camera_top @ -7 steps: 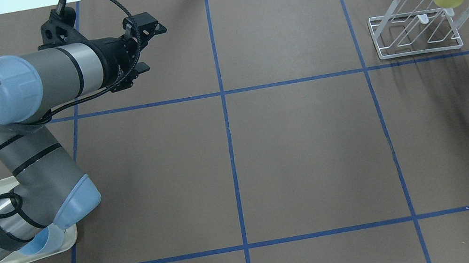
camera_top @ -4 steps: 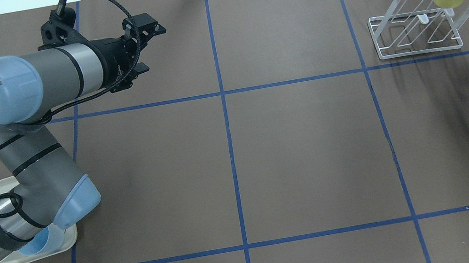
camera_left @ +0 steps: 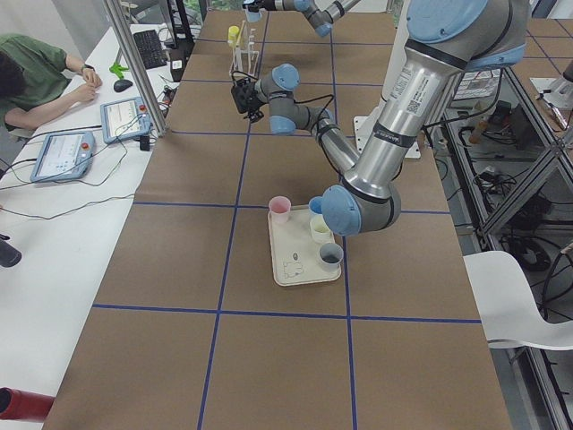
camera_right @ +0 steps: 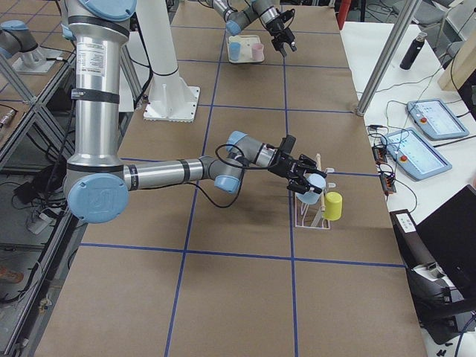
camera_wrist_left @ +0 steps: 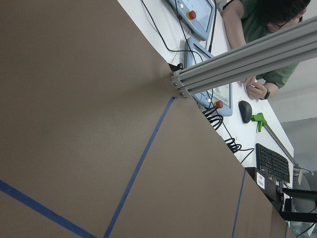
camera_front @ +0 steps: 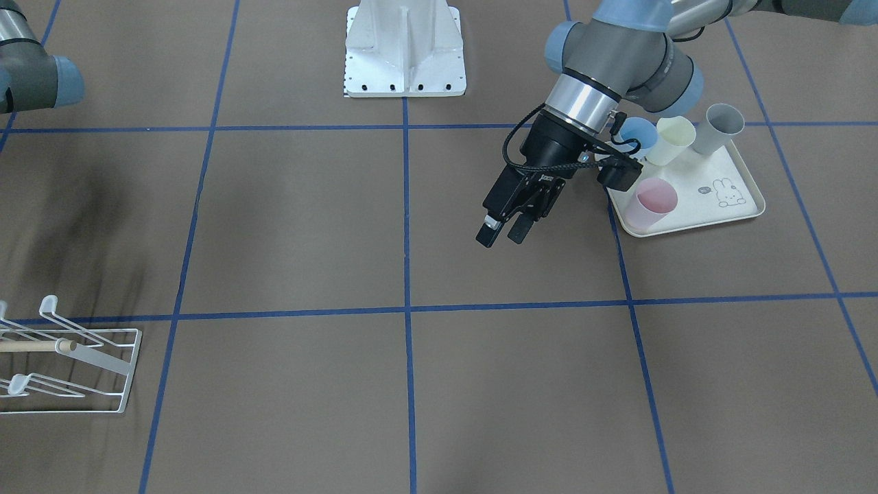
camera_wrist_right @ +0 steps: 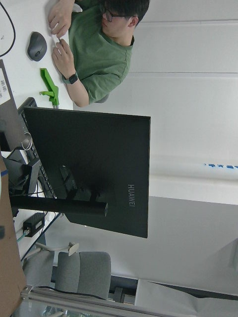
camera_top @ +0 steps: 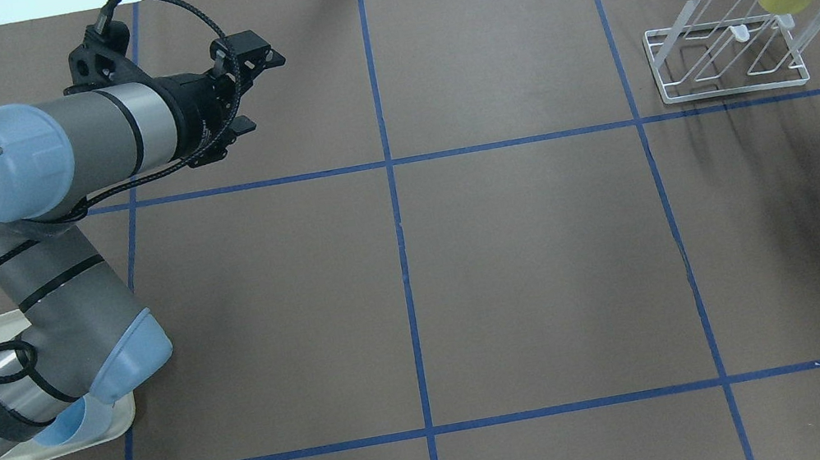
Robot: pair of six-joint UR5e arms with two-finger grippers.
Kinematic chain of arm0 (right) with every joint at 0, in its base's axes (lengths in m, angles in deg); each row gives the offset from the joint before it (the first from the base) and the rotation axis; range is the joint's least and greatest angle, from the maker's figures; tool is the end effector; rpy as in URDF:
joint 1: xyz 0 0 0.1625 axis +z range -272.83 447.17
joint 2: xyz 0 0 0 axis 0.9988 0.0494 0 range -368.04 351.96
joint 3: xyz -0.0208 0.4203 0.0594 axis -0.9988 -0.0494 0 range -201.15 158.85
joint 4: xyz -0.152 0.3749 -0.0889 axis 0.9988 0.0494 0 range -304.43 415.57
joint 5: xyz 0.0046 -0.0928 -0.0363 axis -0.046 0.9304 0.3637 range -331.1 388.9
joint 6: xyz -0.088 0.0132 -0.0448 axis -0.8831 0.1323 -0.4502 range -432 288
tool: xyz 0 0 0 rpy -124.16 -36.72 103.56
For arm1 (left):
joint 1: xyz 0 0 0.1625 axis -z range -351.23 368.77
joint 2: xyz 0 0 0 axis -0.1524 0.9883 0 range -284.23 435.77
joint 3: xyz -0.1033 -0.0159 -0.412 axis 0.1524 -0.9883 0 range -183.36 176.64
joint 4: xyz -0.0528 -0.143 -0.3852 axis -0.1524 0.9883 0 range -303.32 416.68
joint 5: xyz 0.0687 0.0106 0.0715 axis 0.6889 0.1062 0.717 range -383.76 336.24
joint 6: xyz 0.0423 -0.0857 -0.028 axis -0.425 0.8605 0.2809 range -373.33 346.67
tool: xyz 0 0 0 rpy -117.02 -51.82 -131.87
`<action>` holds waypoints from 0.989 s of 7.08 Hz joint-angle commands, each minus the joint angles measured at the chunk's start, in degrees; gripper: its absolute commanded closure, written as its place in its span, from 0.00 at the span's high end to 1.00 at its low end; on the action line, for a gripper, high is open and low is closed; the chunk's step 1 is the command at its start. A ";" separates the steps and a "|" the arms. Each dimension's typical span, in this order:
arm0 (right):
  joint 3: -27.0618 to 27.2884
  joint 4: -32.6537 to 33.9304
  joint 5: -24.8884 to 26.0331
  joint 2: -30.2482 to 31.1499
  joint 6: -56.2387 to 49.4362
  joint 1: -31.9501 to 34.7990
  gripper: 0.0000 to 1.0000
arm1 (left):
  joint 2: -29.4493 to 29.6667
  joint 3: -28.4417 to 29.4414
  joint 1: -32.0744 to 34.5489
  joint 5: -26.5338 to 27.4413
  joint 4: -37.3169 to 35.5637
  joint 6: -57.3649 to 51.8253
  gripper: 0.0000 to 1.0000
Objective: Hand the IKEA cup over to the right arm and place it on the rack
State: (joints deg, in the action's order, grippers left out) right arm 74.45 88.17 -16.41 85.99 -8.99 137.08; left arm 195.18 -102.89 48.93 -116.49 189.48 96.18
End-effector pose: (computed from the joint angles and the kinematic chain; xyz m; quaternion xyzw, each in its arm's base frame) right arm -0.1498 -0.4938 0.5268 0.5422 -0.1506 0.3434 0.7519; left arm 0.3960 -0.5023 0.2019 0.0996 0.6468 -0.3626 0.6635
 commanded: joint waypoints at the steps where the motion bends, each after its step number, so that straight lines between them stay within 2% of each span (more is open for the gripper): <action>1: -0.33 0.09 1.71 -0.07 0.80 -2.18 0.00 | -1.98 0.04 0.00 0.00 2.44 0.09 1.00; 4: -0.68 0.70 2.68 -1.04 0.71 -3.15 0.00 | -2.43 0.66 -0.09 0.00 3.08 0.09 1.00; 7: -4.19 0.36 2.68 -3.06 0.54 -3.16 0.00 | -2.34 0.66 -0.18 0.00 3.08 0.09 1.00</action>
State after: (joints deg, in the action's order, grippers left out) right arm 71.43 88.69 -13.73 83.31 -8.36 133.95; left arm 192.82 -102.24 48.82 -116.49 192.56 96.27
